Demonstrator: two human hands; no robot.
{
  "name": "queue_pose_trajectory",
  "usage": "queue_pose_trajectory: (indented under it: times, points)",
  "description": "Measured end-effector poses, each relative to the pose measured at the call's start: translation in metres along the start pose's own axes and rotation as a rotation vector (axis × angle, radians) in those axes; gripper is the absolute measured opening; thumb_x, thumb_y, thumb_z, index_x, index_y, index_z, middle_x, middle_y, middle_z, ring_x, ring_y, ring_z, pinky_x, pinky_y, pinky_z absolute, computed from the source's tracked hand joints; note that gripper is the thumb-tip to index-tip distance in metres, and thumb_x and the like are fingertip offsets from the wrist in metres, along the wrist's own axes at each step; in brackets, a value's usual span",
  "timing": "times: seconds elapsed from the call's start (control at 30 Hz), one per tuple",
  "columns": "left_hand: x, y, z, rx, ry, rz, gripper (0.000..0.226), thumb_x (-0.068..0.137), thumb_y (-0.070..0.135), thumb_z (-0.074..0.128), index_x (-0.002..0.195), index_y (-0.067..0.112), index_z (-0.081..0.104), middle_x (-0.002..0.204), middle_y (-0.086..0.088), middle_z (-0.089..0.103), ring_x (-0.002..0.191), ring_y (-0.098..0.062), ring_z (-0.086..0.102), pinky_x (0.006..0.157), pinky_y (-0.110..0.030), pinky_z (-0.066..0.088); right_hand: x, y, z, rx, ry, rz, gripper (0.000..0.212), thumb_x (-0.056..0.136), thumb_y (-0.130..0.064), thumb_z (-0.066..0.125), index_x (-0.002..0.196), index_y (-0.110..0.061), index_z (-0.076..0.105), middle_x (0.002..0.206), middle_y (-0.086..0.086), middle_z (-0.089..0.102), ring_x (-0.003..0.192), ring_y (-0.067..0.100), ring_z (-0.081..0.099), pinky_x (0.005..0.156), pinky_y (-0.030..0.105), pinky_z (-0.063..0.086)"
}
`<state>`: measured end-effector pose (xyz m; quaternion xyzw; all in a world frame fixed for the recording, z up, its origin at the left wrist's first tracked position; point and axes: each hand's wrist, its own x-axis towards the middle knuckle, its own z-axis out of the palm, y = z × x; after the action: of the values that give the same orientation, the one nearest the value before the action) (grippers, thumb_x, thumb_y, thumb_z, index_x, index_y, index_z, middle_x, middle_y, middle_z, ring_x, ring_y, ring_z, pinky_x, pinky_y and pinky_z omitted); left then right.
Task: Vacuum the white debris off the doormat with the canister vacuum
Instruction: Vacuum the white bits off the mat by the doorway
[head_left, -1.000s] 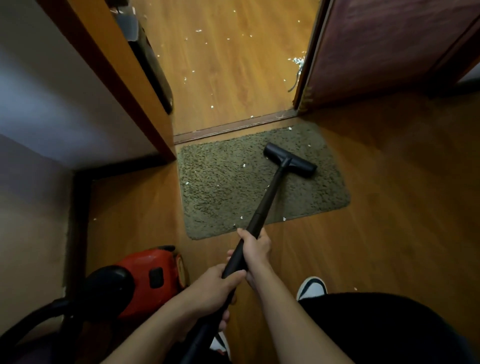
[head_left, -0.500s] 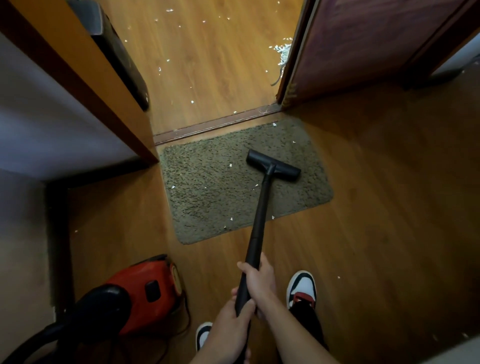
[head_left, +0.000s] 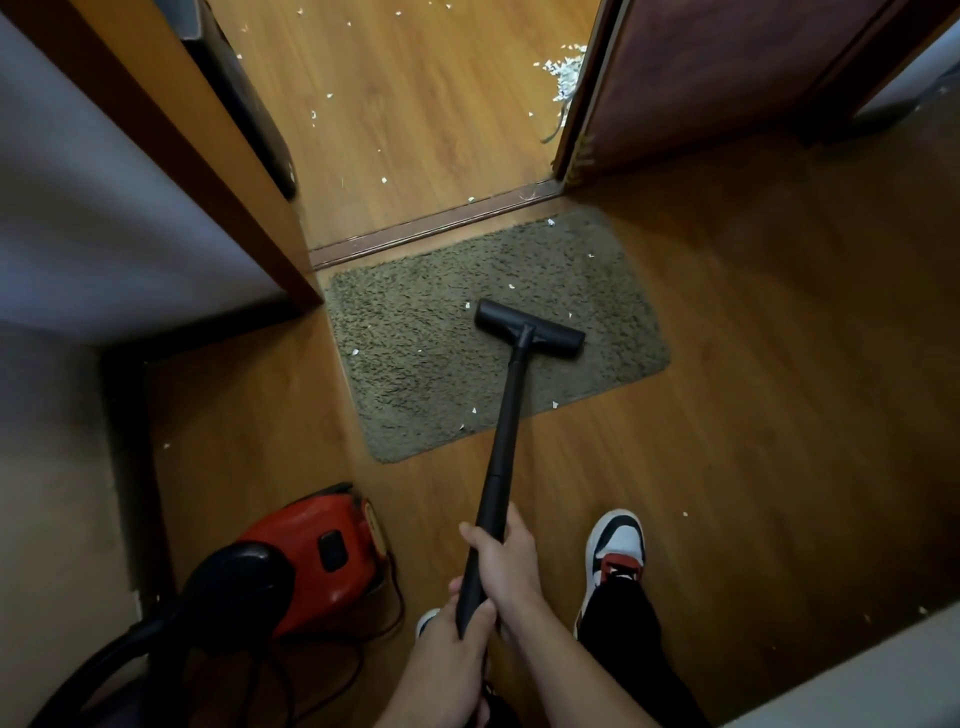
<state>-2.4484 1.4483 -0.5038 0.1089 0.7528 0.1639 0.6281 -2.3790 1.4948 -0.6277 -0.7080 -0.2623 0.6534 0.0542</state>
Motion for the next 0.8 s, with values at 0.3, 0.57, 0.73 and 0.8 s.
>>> queue_pose_trajectory:
  times: [0.3, 0.57, 0.73, 0.8]
  points:
    - [0.019, 0.03, 0.022, -0.011, -0.105, -0.04, 0.045, 0.105, 0.043, 0.038, 0.146, 0.024, 0.036, 0.081, -0.01, 0.062, 0.042, -0.013, 0.056, 0.041, -0.026, 0.047, -0.003, -0.065, -0.033, -0.05, -0.018, -0.037, 0.051, 0.084, -0.039, 0.071, 0.131, -0.036, 0.051, 0.112, 0.005, 0.067, 0.08, 0.035, 0.075, 0.077, 0.051, 0.063]
    - [0.001, 0.03, 0.016, -0.029, -0.143, -0.052, 0.041, 0.105, 0.041, 0.039, 0.145, 0.037, 0.027, 0.076, -0.009, 0.06, 0.042, -0.014, 0.055, 0.041, -0.028, 0.047, -0.011, -0.053, -0.031, -0.073, 0.003, -0.004, 0.059, 0.076, -0.046, 0.074, 0.13, -0.04, 0.049, 0.115, 0.005, 0.067, 0.082, 0.035, 0.075, 0.077, 0.053, 0.063]
    - [-0.017, 0.012, 0.001, -0.091, -0.111, -0.055, 0.009, 0.106, 0.037, 0.041, 0.115, 0.037, 0.041, 0.069, -0.009, 0.057, 0.037, -0.016, 0.052, 0.038, -0.025, 0.043, -0.009, -0.017, -0.007, -0.065, 0.017, 0.008, 0.042, 0.057, -0.057, 0.069, 0.093, -0.066, 0.051, 0.104, 0.0, 0.07, 0.09, 0.035, 0.074, 0.084, 0.055, 0.061]
    - [-0.024, 0.0, -0.006, -0.087, -0.102, -0.032, 0.009, 0.106, 0.035, 0.042, 0.114, 0.032, 0.047, 0.065, -0.008, 0.056, 0.037, -0.017, 0.051, 0.038, -0.025, 0.041, -0.025, -0.014, 0.0, -0.047, -0.005, -0.001, 0.04, 0.065, -0.048, 0.072, 0.095, -0.066, 0.051, 0.104, 0.0, 0.07, 0.091, 0.035, 0.074, 0.085, 0.055, 0.061]
